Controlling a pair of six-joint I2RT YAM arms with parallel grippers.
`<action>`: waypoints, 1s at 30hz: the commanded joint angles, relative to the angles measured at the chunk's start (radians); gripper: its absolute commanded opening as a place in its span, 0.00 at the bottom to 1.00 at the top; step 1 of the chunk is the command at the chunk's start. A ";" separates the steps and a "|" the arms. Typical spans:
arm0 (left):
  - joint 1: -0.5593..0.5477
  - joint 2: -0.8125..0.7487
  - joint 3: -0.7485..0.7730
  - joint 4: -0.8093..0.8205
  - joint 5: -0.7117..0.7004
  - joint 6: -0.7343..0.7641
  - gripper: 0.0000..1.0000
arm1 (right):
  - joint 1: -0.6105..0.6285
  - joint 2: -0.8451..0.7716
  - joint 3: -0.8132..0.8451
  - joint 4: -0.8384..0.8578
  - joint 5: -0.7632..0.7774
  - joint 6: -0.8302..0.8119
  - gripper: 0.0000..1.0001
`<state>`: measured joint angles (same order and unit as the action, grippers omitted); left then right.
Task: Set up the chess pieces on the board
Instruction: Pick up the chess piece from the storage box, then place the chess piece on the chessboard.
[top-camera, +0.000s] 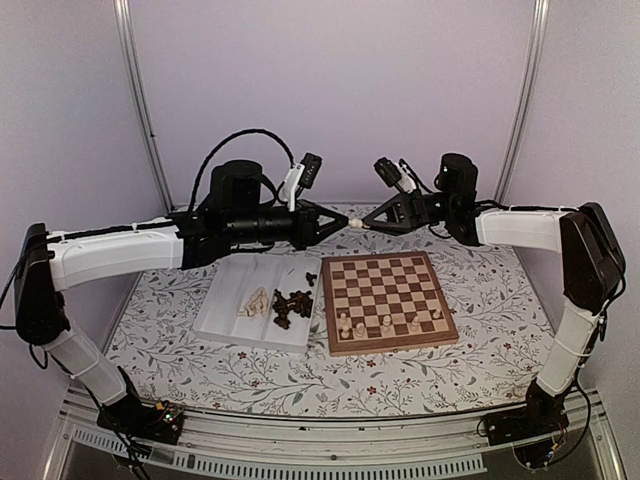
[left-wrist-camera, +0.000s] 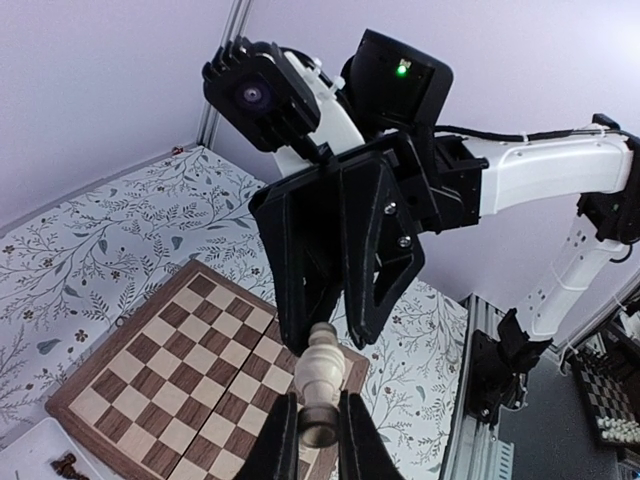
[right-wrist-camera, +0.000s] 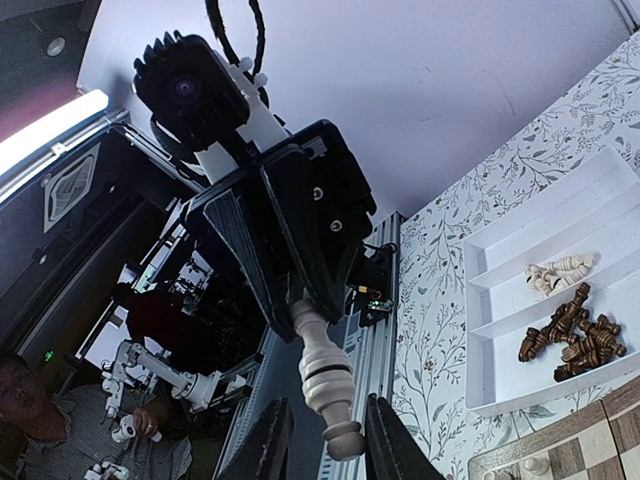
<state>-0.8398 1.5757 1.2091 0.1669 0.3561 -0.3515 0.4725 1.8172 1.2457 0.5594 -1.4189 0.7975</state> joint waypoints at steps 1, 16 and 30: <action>-0.010 0.006 0.012 0.022 -0.026 0.019 0.05 | 0.009 0.008 -0.015 0.027 0.000 0.011 0.25; -0.010 0.000 0.037 -0.057 -0.049 0.061 0.05 | -0.044 -0.010 0.004 -0.081 -0.014 -0.080 0.00; -0.001 -0.131 -0.032 -0.242 -0.158 0.143 0.06 | -0.113 -0.079 0.339 -1.406 0.919 -1.481 0.00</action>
<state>-0.8406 1.4811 1.1988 -0.0174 0.2306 -0.2424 0.3275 1.7737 1.5627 -0.5251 -0.8707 -0.2905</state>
